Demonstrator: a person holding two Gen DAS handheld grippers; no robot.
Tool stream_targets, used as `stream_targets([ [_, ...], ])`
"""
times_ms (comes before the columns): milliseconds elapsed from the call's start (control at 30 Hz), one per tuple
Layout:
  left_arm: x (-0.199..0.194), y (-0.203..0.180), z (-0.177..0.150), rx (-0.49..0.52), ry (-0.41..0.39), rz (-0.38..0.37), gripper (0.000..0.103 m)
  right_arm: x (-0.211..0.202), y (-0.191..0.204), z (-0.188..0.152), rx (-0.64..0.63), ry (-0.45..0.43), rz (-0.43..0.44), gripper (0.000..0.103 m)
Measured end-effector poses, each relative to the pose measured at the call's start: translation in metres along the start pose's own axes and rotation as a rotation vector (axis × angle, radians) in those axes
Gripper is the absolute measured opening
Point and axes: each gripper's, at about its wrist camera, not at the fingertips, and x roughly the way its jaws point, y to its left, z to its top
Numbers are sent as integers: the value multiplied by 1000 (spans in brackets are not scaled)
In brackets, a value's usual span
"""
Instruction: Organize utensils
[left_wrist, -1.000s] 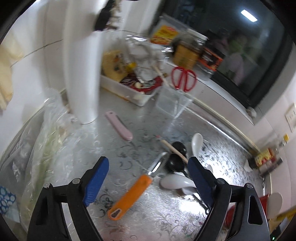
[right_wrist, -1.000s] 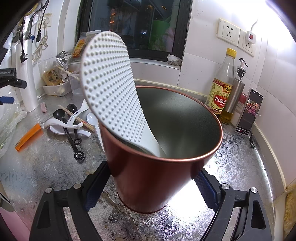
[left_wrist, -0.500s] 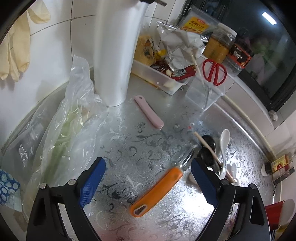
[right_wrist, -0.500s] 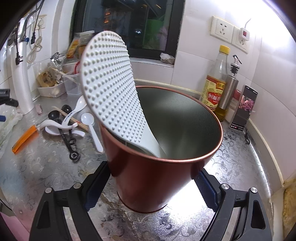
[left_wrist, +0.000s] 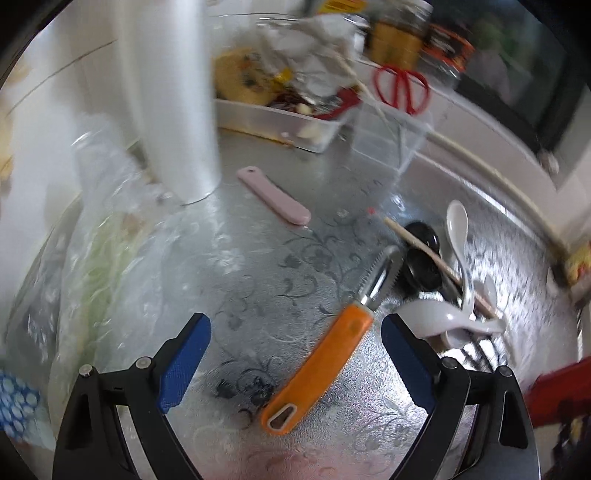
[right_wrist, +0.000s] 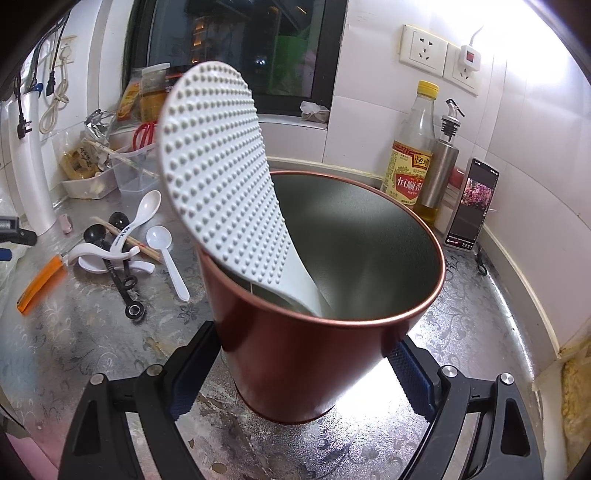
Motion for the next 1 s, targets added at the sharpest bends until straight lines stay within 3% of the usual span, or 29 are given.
stream_targets([
  [300, 25, -35, -3, 186, 90, -3, 94, 1, 1, 1, 0, 6, -12, 91],
  [533, 43, -46, 1, 250, 138, 82, 94, 1, 1, 1, 1, 7, -12, 91],
  [767, 57, -45, 8, 261, 165, 116, 94, 1, 1, 1, 0, 7, -13, 91],
  [1000, 62, -28, 19, 180, 185, 100, 94, 2, 1, 2, 0, 8, -16, 91],
])
